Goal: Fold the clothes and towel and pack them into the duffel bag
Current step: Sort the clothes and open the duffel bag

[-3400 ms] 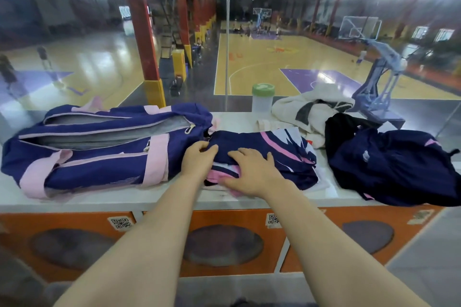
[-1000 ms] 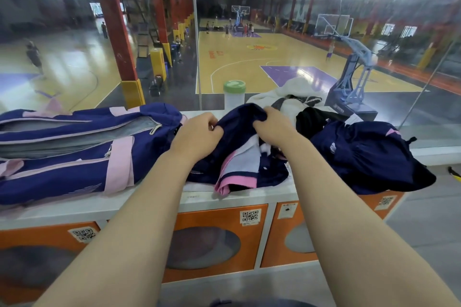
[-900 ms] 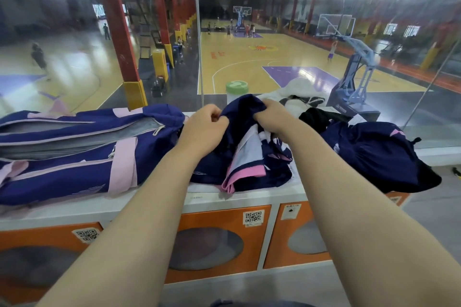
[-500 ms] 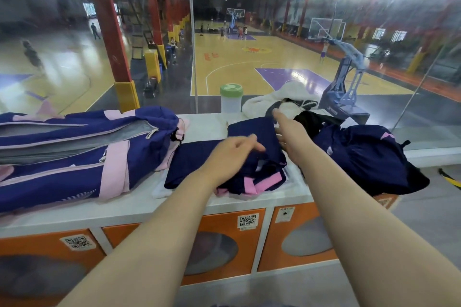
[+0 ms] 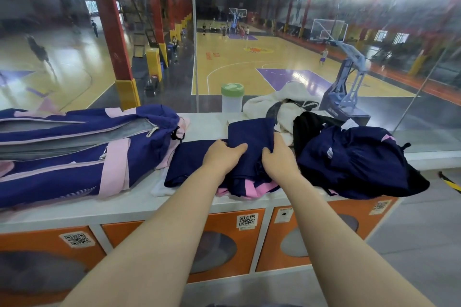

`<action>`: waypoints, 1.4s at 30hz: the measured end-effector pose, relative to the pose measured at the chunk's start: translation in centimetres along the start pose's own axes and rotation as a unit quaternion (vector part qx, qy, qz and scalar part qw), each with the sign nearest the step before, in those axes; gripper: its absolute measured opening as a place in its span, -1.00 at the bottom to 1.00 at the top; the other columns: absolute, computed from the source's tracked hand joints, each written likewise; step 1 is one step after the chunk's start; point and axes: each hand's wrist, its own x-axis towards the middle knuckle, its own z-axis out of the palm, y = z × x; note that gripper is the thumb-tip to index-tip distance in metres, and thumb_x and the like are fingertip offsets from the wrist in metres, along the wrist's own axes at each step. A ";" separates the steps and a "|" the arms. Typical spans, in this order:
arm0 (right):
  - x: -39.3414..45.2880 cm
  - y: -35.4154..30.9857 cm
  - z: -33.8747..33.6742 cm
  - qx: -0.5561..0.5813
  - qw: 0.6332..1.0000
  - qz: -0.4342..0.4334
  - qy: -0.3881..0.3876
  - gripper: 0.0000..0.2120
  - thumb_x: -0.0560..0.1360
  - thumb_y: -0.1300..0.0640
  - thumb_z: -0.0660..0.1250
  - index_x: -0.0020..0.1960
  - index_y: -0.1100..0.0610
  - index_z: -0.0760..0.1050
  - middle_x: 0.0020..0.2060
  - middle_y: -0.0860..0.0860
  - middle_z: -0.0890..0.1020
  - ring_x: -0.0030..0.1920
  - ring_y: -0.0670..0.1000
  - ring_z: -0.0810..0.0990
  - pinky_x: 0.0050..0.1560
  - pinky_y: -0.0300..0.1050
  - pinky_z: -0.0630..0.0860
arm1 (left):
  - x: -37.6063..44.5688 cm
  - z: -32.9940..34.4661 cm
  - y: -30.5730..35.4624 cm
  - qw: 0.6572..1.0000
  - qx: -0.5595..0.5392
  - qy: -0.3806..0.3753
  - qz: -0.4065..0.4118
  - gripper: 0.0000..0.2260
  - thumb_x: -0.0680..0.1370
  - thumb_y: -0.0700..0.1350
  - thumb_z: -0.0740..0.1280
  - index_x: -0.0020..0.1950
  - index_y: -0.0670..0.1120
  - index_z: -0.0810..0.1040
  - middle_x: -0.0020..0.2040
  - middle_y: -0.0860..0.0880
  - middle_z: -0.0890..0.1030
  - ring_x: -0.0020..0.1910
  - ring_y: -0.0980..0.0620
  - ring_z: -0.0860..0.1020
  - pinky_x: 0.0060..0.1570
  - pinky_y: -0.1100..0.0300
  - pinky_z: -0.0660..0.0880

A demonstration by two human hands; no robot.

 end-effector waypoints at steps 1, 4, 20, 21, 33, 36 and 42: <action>-0.2 0.2 0.2 0.000 1.000 -0.014 0.010 -0.60 0.56 0.19 0.16 0.39 0.09 0.30 0.14 0.11 0.54 0.08 0.16 0.53 0.09 0.07 0.51 | 0.1 0.1 0.2 0.999 -0.035 -0.006 -0.016 -0.58 0.46 0.12 0.40 0.19 -0.12 0.53 0.05 -0.02 0.61 -0.01 -0.03 0.59 0.09 0.02 0.56; -0.5 0.3 0.3 0.012 0.999 -0.028 0.016 -0.61 0.55 0.18 0.17 0.37 0.07 0.31 0.16 0.11 0.53 0.10 0.16 0.51 0.12 0.08 0.49 | 0.2 0.1 0.8 0.989 -0.134 -0.034 -0.058 -0.53 0.40 0.08 0.50 0.20 -0.14 0.55 0.08 -0.08 0.64 0.01 -0.08 0.62 0.09 0.00 0.58; -1.7 -5.8 -3.8 0.299 0.952 0.056 -0.028 -0.37 0.45 -0.26 0.34 0.40 0.04 0.32 0.22 -0.07 0.54 0.17 -0.03 0.56 0.25 -0.01 0.49 | -3.9 -4.2 3.4 0.919 -0.385 -0.082 0.028 -0.70 0.49 -0.21 0.31 0.23 -0.14 0.52 0.05 -0.16 0.68 -0.01 -0.14 0.66 -0.04 0.00 0.61; -1.9 -6.5 -3.8 0.293 0.952 0.071 -0.055 -0.29 0.36 -0.38 0.33 0.35 0.04 0.42 0.22 -0.06 0.58 0.16 -0.02 0.59 0.22 0.00 0.51 | -4.6 -5.2 3.5 0.911 -0.401 -0.094 0.018 -0.69 0.48 -0.20 0.31 0.23 -0.16 0.54 0.05 -0.16 0.69 -0.03 -0.14 0.67 -0.03 0.00 0.61; -5.6 -14.7 3.8 0.359 0.902 0.095 -0.219 -0.76 0.55 -0.02 0.33 0.12 0.10 0.59 0.00 0.07 0.72 0.00 0.08 0.70 -0.04 -0.08 0.62 | -7.2 -17.1 -1.3 0.939 -0.337 -0.064 0.010 -0.76 0.54 -0.21 0.30 0.19 -0.13 0.57 0.03 -0.13 0.70 -0.06 -0.09 0.68 -0.03 0.07 0.60; -5.2 -16.3 6.2 0.374 0.904 0.065 -0.195 -0.83 0.55 0.15 0.33 0.14 0.08 0.54 0.06 0.09 0.69 0.01 0.07 0.68 -0.07 -0.09 0.62 | -5.7 -20.6 -2.8 0.970 -0.229 -0.050 0.068 -0.78 0.58 -0.18 0.28 0.22 -0.07 0.55 0.12 -0.04 0.68 0.10 -0.02 0.63 0.15 0.03 0.54; -2.7 -17.4 8.8 0.400 0.896 0.065 -0.183 -0.70 0.55 0.22 0.31 0.28 0.08 0.48 0.05 0.07 0.66 -0.04 0.05 0.66 -0.20 -0.15 0.59 | -0.2 -30.2 -7.0 0.897 0.308 0.174 0.264 -0.77 0.53 0.14 0.24 -0.08 0.10 0.66 0.10 0.03 0.62 0.15 0.03 0.52 0.19 -0.01 0.43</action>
